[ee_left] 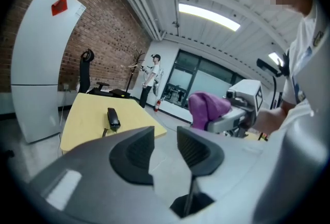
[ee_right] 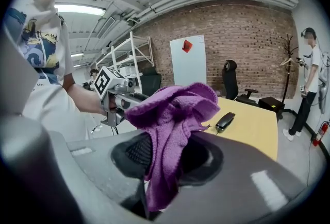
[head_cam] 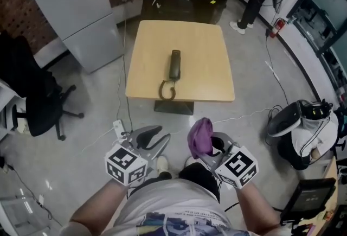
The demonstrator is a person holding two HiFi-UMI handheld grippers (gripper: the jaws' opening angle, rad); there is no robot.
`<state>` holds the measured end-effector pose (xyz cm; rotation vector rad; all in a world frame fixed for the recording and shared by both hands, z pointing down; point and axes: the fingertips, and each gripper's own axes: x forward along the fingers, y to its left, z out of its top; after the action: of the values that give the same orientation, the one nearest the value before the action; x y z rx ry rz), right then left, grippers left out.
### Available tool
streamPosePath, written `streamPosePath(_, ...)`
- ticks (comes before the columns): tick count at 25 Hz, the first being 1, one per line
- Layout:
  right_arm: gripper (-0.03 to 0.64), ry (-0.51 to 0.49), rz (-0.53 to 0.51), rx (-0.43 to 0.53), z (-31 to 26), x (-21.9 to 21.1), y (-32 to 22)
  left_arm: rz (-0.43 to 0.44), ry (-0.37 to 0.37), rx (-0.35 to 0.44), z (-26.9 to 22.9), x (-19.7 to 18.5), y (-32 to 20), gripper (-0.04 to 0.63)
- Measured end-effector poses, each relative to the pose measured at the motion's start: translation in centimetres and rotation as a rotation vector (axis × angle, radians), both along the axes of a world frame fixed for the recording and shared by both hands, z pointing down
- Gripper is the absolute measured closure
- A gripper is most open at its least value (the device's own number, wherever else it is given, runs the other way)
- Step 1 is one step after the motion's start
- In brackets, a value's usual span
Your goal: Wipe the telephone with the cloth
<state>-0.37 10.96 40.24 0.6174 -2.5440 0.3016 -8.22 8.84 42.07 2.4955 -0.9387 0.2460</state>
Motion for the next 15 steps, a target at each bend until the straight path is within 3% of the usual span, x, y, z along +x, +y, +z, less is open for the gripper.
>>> streamPosePath(8,0.503,-0.001,-0.056,0.000,0.9,0.7,-7.1,-0.101,-0.054,-0.020,1.7,-0.3,-6.8,0.454)
streamPosePath(15,0.503,-0.016,-0.145,-0.013,1.1,2.7,-16.0,-0.247,-0.138,-0.111,5.4,1.3,-15.5,0.397)
